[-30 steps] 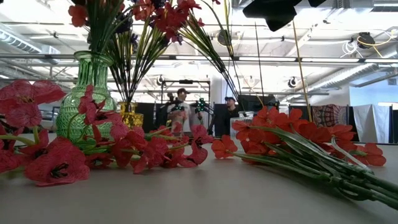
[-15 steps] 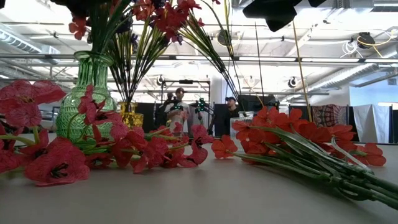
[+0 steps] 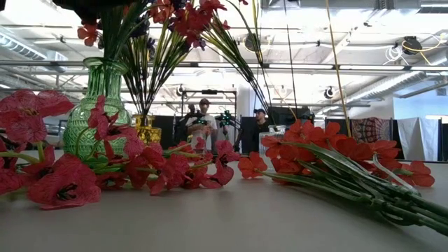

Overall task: Sort flowers into vase by color
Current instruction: Put the left orange flowers into the green vase

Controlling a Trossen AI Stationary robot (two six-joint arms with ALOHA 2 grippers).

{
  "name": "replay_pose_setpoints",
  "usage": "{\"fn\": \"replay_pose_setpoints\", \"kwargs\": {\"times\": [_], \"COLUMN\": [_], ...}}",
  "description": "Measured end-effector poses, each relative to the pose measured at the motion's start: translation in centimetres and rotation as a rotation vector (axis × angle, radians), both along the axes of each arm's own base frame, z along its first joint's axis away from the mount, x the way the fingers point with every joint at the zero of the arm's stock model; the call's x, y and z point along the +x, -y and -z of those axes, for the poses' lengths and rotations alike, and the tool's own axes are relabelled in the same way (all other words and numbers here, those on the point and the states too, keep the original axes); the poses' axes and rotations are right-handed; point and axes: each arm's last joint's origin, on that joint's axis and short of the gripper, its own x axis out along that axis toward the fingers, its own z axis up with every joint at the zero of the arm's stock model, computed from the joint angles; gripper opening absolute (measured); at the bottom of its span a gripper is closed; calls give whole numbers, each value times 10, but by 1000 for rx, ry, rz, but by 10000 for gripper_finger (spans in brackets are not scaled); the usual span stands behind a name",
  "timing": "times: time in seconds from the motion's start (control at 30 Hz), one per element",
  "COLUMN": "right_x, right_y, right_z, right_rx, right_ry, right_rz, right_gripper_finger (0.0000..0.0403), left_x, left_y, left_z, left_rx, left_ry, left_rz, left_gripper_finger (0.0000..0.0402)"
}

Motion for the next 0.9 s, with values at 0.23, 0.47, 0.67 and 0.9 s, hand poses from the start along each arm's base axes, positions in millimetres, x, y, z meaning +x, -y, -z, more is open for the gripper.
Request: {"fn": "replay_pose_setpoints", "kwargs": {"times": [0.23, 0.47, 0.67, 0.9], "right_x": [25, 43, 50, 53], "right_y": [6, 14, 23, 31], "right_z": [9, 16, 17, 17], "right_rx": [27, 51, 79, 113], "right_ry": [137, 270, 328, 332], "right_rz": [42, 84, 112, 138], "right_gripper_finger": [155, 155, 155, 155], "left_x": [-3, -3, -3, -3], "left_y": [4, 4, 4, 4], "left_z": [0, 0, 0, 0], "left_rx": [0, 1, 1, 2], "left_ry": [0, 0, 0, 0], "left_rz": [19, 21, 22, 27], "left_gripper_finger": [15, 15, 15, 15]}}
